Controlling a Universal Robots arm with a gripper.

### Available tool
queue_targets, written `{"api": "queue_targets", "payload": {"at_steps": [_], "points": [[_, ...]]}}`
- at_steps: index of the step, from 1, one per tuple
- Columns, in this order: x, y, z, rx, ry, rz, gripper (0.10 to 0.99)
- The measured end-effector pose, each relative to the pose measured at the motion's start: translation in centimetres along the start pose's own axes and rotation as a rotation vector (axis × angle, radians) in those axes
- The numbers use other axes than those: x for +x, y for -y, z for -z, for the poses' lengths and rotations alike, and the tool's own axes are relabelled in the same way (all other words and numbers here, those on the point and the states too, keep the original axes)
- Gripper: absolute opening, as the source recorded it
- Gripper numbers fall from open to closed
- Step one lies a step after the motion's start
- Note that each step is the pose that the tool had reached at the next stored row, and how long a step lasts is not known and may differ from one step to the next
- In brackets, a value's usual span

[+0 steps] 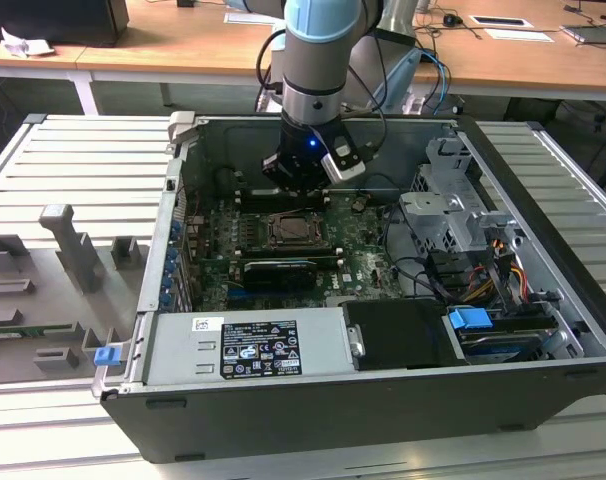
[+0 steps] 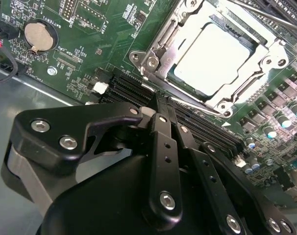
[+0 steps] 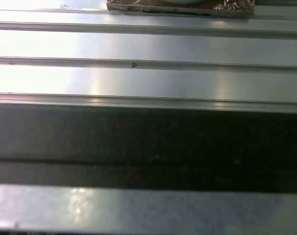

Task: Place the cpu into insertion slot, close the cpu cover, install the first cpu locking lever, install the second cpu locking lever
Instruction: 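Install the first cpu locking lever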

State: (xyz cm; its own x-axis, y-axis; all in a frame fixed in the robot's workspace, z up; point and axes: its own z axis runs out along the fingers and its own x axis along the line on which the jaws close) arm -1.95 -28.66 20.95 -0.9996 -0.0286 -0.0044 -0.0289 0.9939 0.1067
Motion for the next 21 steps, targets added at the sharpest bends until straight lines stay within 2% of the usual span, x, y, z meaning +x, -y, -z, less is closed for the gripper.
{"api": "queue_targets", "payload": {"at_steps": [6, 21], "points": [[0.00, 0.07, -0.56, 0.000, -0.0003, 0.000, 0.106], [-0.40, 0.07, -0.58, 0.002, -0.0001, 0.000, 0.106]]}}
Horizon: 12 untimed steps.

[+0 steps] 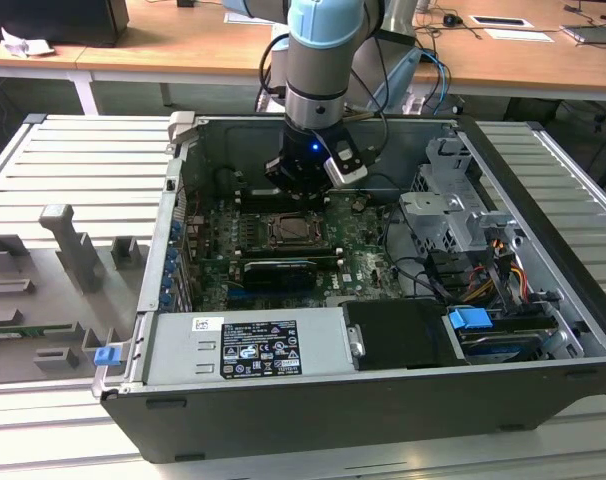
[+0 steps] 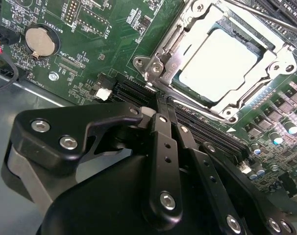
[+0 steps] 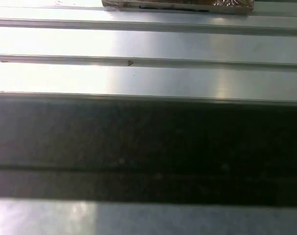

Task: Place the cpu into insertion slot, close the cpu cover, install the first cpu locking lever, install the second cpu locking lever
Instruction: 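Install the first cpu locking lever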

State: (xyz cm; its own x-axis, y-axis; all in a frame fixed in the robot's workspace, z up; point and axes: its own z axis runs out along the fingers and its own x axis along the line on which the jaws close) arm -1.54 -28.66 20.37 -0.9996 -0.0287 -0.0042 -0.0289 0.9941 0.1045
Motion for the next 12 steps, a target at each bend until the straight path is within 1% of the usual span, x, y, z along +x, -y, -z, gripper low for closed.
{"api": "queue_targets", "payload": {"at_steps": [4, 8, 12], "points": [[0.01, 0.01, 0.00, 0.009, -0.0004, 0.000, 0.106], [0.01, 0.01, -0.03, 0.011, -0.0005, 0.000, 0.106], [0.00, 0.01, -0.21, 0.011, -0.0002, 0.000, 0.106]]}}
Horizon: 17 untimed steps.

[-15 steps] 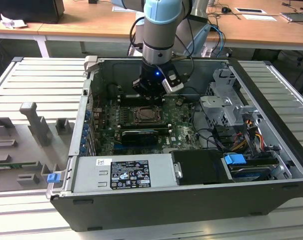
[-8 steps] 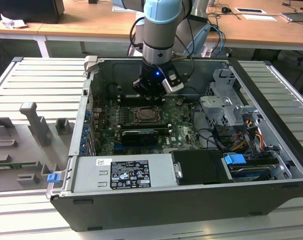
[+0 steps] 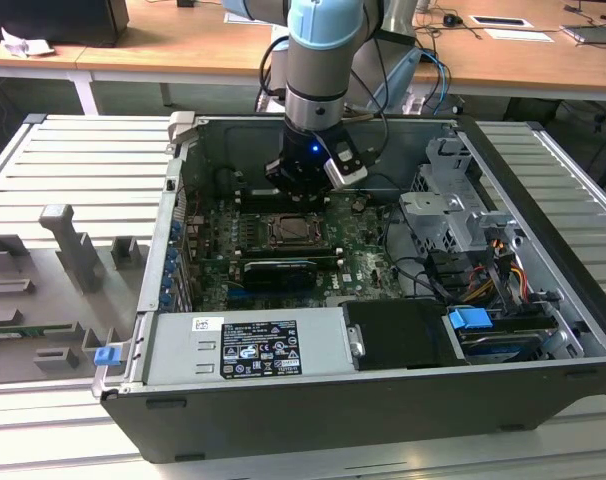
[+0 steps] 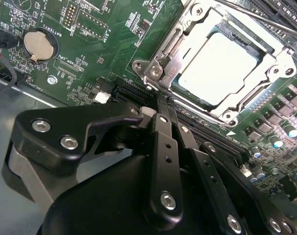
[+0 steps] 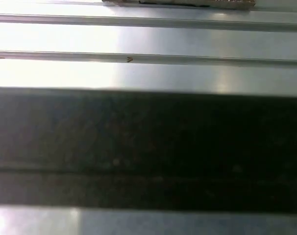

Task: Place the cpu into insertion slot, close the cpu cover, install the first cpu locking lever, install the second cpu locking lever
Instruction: 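Install the first cpu locking lever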

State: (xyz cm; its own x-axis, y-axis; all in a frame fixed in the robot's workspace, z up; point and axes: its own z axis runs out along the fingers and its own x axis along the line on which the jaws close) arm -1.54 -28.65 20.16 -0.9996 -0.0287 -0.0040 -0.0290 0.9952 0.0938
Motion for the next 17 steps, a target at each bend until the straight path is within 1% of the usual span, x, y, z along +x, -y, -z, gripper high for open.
{"api": "queue_targets", "payload": {"at_steps": [9, 12, 17], "points": [[0.01, 0.01, -0.03, -0.001, -0.0001, 0.000, 0.106], [0.01, -0.03, 0.46, -0.001, -0.0001, 0.000, 0.106], [0.00, -0.06, 0.72, -0.001, 0.0001, 0.000, 0.106]]}}
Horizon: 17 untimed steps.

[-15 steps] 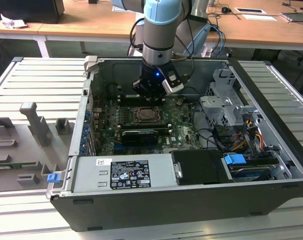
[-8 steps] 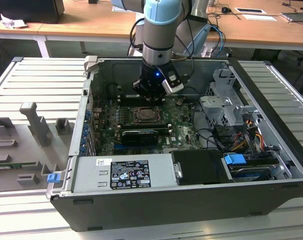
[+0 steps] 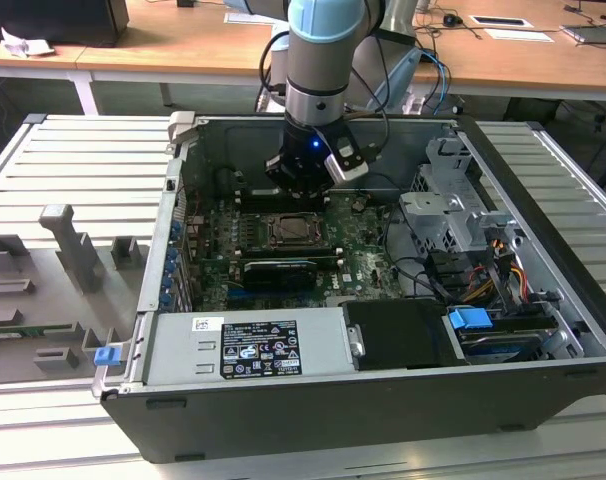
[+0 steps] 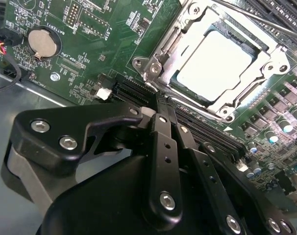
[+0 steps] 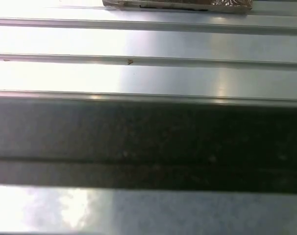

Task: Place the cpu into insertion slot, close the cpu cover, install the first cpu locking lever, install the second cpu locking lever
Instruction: 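Install the first cpu locking lever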

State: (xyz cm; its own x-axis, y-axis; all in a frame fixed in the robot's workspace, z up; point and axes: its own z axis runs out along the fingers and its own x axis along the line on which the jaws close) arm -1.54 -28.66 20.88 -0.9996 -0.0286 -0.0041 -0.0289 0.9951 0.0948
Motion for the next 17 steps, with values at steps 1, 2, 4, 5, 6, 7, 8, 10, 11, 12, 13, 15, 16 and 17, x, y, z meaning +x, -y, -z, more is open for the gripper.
{"api": "queue_targets", "payload": {"at_steps": [1, 2, 4, 5, 6, 7, 8, 10, 11, 12, 13, 15, 16, 17], "points": [[0.00, 0.01, 0.01, 0.000, -0.0001, 0.000, 0.106], [0.00, 0.08, 0.02, 0.000, -0.0003, 0.000, 0.106], [0.01, 0.24, 0.03, 0.000, -0.0002, 0.000, 0.106], [0.01, 0.35, 0.04, 0.000, -0.0002, 0.000, 0.106], [0.02, 0.43, 0.05, 0.000, -0.0002, 0.000, 0.106], [0.02, 0.47, 0.06, 0.000, -0.0002, 0.000, 0.106], [0.02, 0.54, 0.06, 0.000, -0.0002, 0.000, 0.106], [0.02, 0.66, 0.07, 0.000, -0.0002, 0.000, 0.106], [0.02, 0.70, 0.08, 0.000, -0.0002, 0.000, 0.106], [0.03, 0.74, 0.08, 0.000, -0.0002, 0.000, 0.106], [0.03, 0.76, 0.08, 0.000, -0.0001, 0.000, 0.106], [0.03, 0.81, 0.09, 0.000, -0.0002, 0.000, 0.106], [0.03, 0.84, 0.09, 0.000, -0.0002, 0.000, 0.106], [0.03, 0.86, 0.09, 0.000, -0.0002, 0.000, 0.106]]}}
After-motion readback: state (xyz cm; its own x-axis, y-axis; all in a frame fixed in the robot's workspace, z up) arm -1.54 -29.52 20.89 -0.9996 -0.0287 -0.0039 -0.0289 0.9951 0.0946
